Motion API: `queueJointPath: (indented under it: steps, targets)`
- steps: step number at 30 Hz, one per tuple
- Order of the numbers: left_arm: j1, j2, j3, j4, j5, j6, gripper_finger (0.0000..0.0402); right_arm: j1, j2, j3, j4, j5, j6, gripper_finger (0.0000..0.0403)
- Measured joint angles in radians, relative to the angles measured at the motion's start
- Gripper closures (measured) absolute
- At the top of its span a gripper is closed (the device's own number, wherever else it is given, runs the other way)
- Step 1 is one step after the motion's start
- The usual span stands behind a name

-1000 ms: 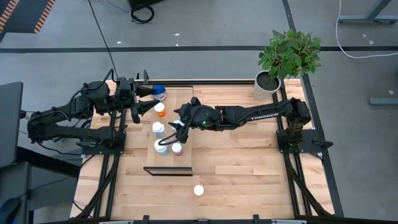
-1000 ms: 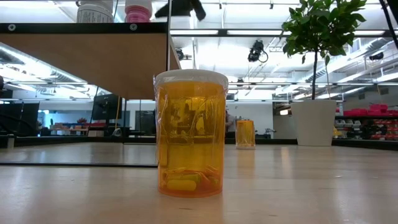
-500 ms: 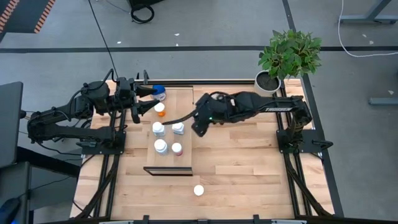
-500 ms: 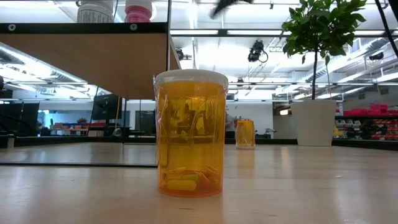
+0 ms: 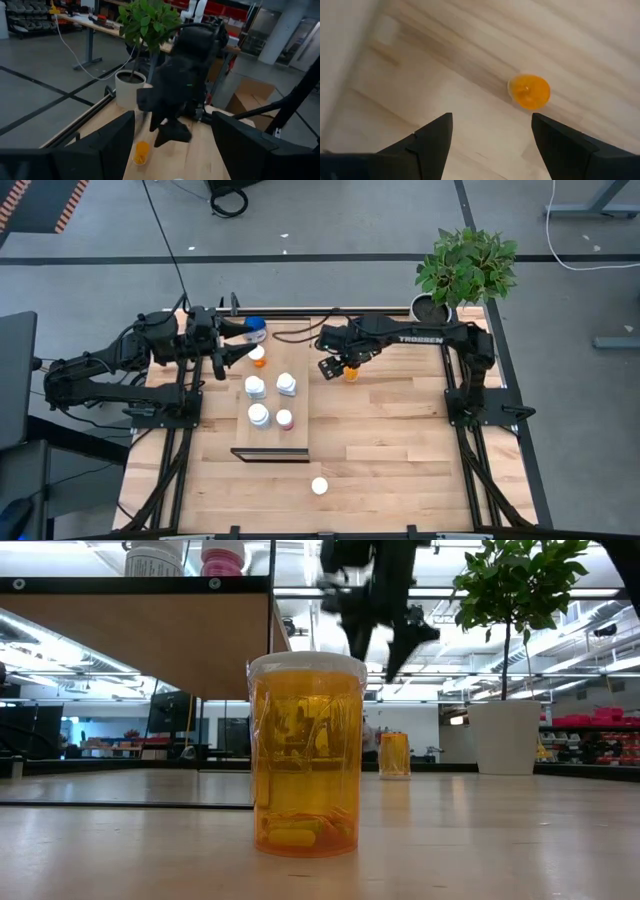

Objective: Pick and place medicine bottles onto shelf by color
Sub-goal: Put the top orange pill bottle on the shelf aligned with the other orange pill bottle

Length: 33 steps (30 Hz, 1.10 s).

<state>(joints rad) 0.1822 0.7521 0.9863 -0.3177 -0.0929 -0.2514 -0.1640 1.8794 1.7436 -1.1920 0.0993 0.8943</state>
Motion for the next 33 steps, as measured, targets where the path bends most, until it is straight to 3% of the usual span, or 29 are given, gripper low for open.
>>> queueJointPath:
  steps: [6,17,33]
  targets:
    - [-0.001,0.000,-0.001,-0.021,0.000,0.000,0.0134,-0.087,0.000,-0.126,0.056,-0.103,0.027,0.0125]
    - [-0.001,0.000,0.000,-0.026,0.000,-0.026,0.0134,-0.123,-0.001,-0.198,0.096,-0.111,0.052,0.0125]
    - [-0.001,0.000,0.000,-0.028,0.000,-0.057,0.0135,-0.152,0.000,-0.333,0.278,-0.117,-0.041,0.0125]
